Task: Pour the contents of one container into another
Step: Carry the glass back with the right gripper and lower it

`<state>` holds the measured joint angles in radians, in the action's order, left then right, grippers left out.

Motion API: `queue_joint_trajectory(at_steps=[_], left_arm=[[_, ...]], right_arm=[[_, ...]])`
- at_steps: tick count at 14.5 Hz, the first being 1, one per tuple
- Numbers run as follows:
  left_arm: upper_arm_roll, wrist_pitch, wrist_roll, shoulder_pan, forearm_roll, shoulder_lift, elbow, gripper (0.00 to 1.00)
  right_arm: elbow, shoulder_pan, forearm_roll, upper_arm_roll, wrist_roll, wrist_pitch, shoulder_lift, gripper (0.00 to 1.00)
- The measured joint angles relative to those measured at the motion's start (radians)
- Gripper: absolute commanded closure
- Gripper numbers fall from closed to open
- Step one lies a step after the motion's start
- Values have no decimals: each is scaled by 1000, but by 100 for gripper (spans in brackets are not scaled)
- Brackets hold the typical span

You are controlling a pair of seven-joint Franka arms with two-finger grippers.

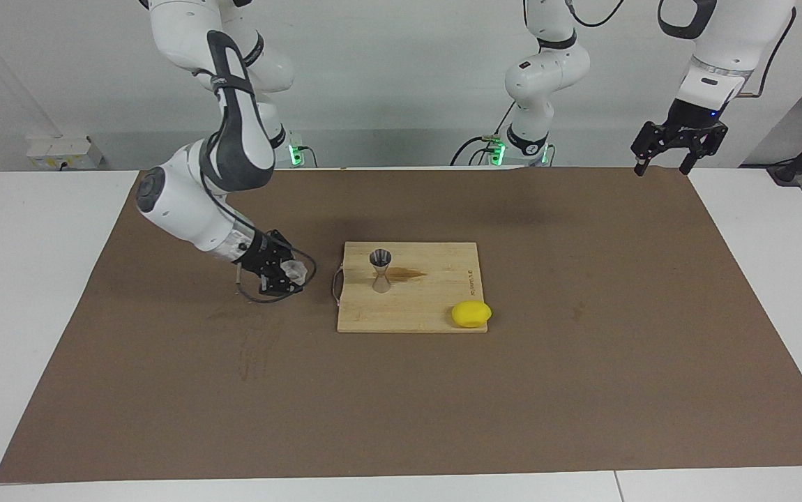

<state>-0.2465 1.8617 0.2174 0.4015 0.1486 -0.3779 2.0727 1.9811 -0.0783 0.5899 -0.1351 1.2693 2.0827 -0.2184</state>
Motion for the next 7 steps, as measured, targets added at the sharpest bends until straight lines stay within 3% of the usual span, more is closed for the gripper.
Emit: queue_joint_trajectory(at_steps=[7], left_arm=[[8,-44,-108,67,-33,-3,-30,0]], right_arm=[[39,-144,42,-1,-179,-23,-69,100]])
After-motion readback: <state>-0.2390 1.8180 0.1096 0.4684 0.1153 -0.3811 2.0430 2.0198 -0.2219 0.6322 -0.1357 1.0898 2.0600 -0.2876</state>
